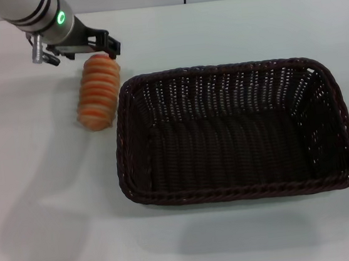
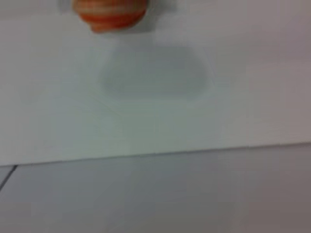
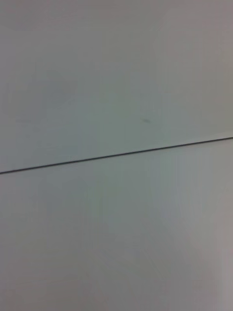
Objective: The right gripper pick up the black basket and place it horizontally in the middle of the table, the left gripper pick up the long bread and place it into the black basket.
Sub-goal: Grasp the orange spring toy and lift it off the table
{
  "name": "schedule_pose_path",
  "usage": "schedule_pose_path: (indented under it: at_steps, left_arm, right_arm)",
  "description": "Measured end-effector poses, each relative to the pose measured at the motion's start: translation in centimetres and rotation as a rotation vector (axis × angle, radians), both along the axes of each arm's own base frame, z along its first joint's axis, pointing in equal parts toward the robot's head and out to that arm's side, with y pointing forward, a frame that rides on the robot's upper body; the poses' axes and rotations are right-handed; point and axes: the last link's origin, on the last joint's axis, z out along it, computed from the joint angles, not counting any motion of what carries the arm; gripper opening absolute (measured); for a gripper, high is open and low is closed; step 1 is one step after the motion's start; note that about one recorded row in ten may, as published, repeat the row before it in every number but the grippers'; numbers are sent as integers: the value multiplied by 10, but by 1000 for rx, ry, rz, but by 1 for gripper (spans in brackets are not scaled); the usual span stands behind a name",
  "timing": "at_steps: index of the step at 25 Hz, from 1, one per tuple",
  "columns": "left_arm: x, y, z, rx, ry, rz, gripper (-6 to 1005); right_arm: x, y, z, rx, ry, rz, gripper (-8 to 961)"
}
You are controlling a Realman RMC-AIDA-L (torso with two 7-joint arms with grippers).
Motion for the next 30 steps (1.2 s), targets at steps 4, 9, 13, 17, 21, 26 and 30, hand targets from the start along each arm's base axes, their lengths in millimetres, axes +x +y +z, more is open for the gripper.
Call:
schedule_pose_path:
  at_steps: [4, 9, 13, 17, 21, 26, 30]
  left_arm:
    - [-8, -2, -3, -6, 1, 32, 861]
    - [-12, -3, -6, -12, 5, 46, 860]
    - [-19, -6, -10, -18, 3, 67, 858]
    - [-23, -8, -13, -24, 6, 79, 857]
    - [-26, -9, -15, -27, 7, 86, 855]
    - [-32, -11, -18, -38, 13, 100, 853]
    - [-30, -11, -20, -46, 13, 97, 852]
  right_arm:
    - [-1, 0, 0, -5, 1, 11, 651]
    - [-3, 0, -1, -7, -5, 25, 651]
    - [-4, 1, -2, -13, -8, 31, 651]
    - [-4, 1, -2, -14, -9, 34, 651]
    - [-7, 4, -2, -15, -9, 42, 651]
    - [-9, 7, -3, -19, -8, 47, 651]
    - [-10, 9, -3, -22, -8, 50, 651]
